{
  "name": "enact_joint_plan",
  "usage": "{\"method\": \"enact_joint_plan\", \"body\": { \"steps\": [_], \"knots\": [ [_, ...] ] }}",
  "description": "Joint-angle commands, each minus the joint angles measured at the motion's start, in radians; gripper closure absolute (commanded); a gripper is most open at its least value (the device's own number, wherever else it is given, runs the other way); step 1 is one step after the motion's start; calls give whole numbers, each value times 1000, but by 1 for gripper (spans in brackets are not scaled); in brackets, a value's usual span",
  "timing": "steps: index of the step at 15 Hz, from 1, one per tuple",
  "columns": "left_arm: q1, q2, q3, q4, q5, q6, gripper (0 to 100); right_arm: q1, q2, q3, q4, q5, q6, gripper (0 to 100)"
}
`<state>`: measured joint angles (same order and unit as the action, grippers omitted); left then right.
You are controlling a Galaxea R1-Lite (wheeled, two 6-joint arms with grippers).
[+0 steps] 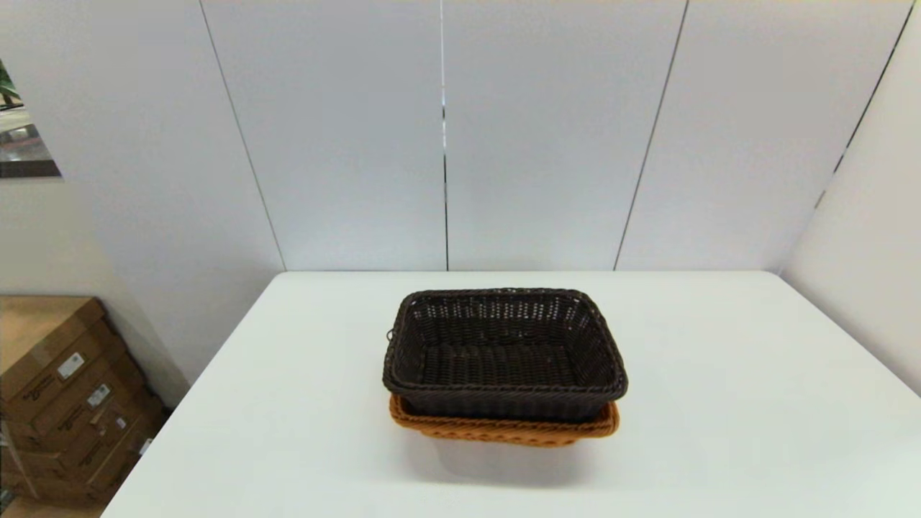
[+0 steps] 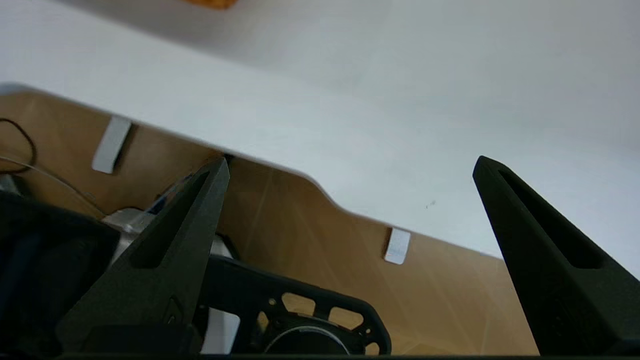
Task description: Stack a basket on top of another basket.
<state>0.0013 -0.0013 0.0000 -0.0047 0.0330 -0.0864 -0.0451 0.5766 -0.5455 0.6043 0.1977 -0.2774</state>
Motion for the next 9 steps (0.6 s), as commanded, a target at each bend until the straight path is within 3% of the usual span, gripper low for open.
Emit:
{"method": "enact_joint_plan", "body": {
  "steps": [1, 5, 9],
  "knots": [
    [0, 0, 2, 0, 1, -1, 0, -6, -238, 119, 8, -11, -6, 0],
    [0, 0, 0, 0, 1, -1, 0, -1, -319, 191, -12, -132, -5, 0],
    [0, 0, 2, 0, 1, -1, 0, 14, -359, 272, -109, -144, 15, 0]
  ]
}}
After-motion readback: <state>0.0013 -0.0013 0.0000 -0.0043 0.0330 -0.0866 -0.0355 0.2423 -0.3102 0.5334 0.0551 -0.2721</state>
